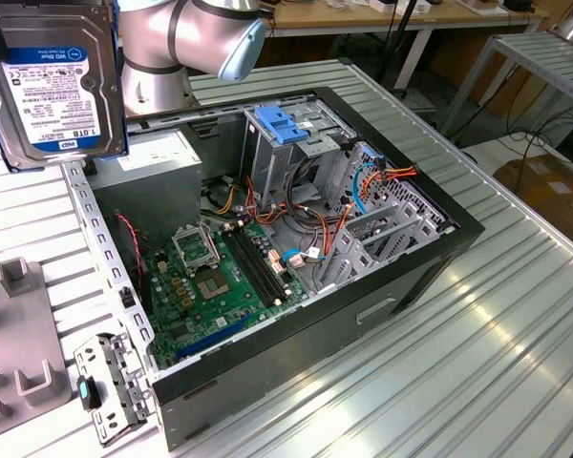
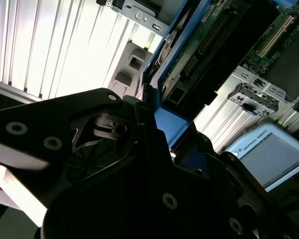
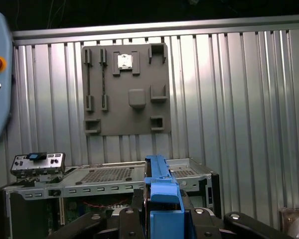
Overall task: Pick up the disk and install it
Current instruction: 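Pick up the disk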
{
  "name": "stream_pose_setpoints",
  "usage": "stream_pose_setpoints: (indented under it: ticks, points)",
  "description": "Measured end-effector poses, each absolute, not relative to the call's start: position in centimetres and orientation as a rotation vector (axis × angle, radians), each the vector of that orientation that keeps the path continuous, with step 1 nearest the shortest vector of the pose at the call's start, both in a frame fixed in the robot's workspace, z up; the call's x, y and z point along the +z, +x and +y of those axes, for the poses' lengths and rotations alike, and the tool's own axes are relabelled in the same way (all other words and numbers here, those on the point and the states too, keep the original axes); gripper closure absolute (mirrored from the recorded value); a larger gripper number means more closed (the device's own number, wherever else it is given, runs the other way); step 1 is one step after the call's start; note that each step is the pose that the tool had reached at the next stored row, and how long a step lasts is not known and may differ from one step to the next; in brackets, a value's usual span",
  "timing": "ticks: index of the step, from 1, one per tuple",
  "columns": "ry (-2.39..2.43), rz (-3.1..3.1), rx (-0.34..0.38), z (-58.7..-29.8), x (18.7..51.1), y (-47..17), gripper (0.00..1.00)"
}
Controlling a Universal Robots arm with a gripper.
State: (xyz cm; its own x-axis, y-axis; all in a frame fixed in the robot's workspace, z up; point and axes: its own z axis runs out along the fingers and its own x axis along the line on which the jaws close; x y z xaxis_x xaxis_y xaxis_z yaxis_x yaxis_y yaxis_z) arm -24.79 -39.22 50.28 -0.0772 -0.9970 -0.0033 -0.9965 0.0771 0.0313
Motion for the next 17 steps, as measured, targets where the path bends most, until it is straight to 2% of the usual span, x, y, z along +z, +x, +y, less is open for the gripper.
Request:
stream_pose_setpoints:
  ticks: [17]
  points:
    - [2.1, -2.306, -0.038, -39.9, 50.2, -20.6, 0.63]
